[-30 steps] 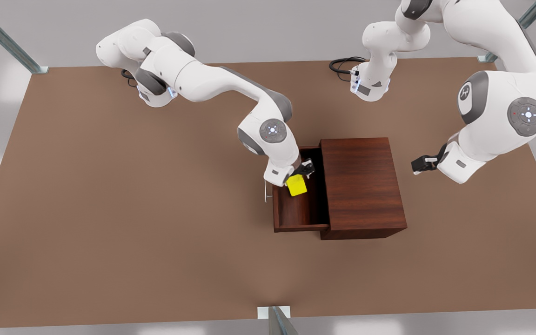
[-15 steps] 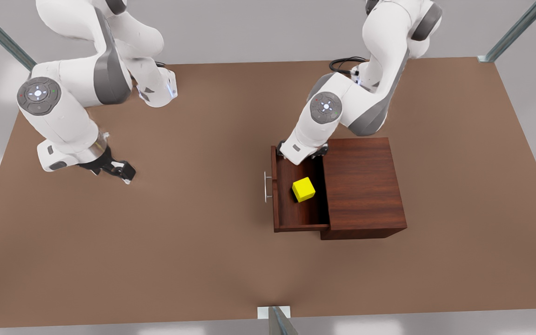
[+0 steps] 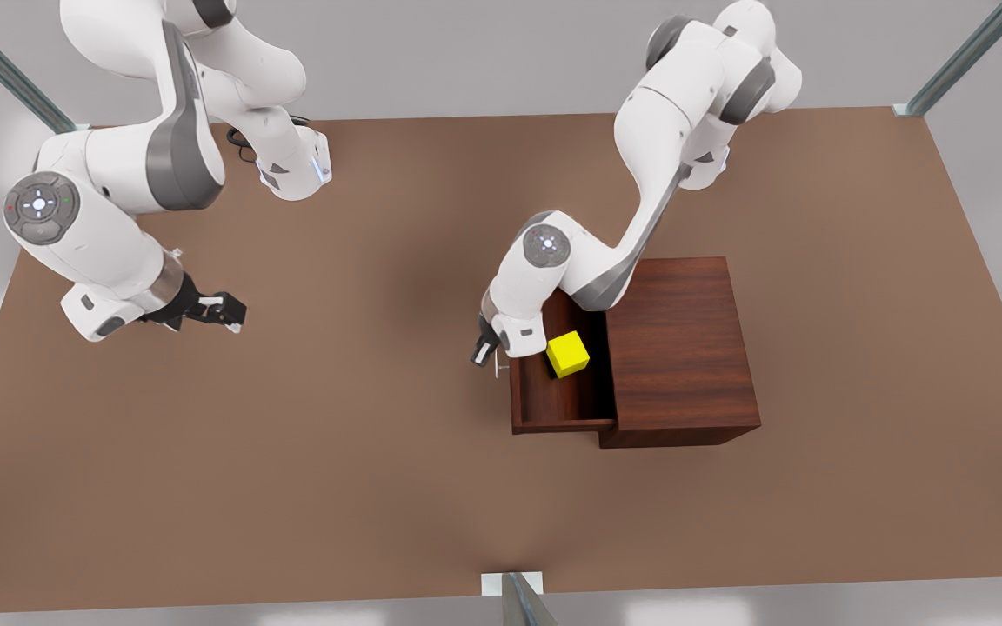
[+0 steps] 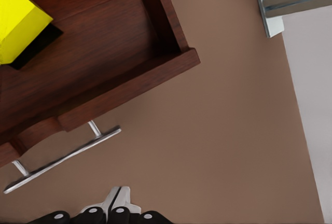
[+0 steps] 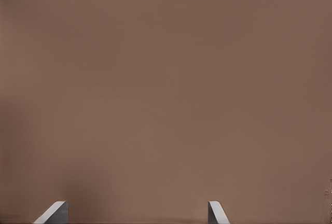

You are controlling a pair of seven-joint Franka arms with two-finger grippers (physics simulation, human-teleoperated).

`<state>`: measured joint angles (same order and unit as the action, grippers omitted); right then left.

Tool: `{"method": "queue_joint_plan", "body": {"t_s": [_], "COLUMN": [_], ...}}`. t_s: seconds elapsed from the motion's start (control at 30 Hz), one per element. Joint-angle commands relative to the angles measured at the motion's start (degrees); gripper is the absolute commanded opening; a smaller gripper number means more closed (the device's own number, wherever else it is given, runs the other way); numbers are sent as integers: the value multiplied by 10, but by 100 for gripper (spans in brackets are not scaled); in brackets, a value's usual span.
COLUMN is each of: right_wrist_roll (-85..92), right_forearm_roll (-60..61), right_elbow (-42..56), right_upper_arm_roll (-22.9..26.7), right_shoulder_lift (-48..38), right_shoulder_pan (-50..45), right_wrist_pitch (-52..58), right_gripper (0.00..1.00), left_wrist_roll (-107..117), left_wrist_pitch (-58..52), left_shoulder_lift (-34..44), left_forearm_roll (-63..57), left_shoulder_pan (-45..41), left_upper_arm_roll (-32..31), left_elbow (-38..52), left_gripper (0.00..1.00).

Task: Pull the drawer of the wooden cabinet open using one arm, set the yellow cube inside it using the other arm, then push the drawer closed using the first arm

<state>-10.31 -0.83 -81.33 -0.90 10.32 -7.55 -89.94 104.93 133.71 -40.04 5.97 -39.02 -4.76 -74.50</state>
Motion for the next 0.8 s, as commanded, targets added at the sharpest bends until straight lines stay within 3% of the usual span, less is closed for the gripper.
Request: {"method": "queue_joint_plan", "body": {"t_s": [0.0,0.2,0.77], "right_wrist_roll": [138,140,142], "right_forearm_roll": [1,1,0], "right_elbow": [0,-1,1], "right_upper_arm_roll": [0,-1,0], "right_shoulder_lift": [0,0,1], "right_shoulder_pan": [-1,-2,-1], "right_wrist_pitch": [3,4,8], "right_gripper": [100,100,100], "left_wrist_roll": [485,267,77], "left_wrist_pitch": [2,-116,-252], "left_shoulder_lift": [-12,-21,-14], "left_forearm_roll": [3,6,3], "left_shoulder_pan": [-1,3,43], "left_upper_arm_roll": [-2,-3,0], "left_elbow": [0,0,-1], "left_gripper": [21,21,21]}}
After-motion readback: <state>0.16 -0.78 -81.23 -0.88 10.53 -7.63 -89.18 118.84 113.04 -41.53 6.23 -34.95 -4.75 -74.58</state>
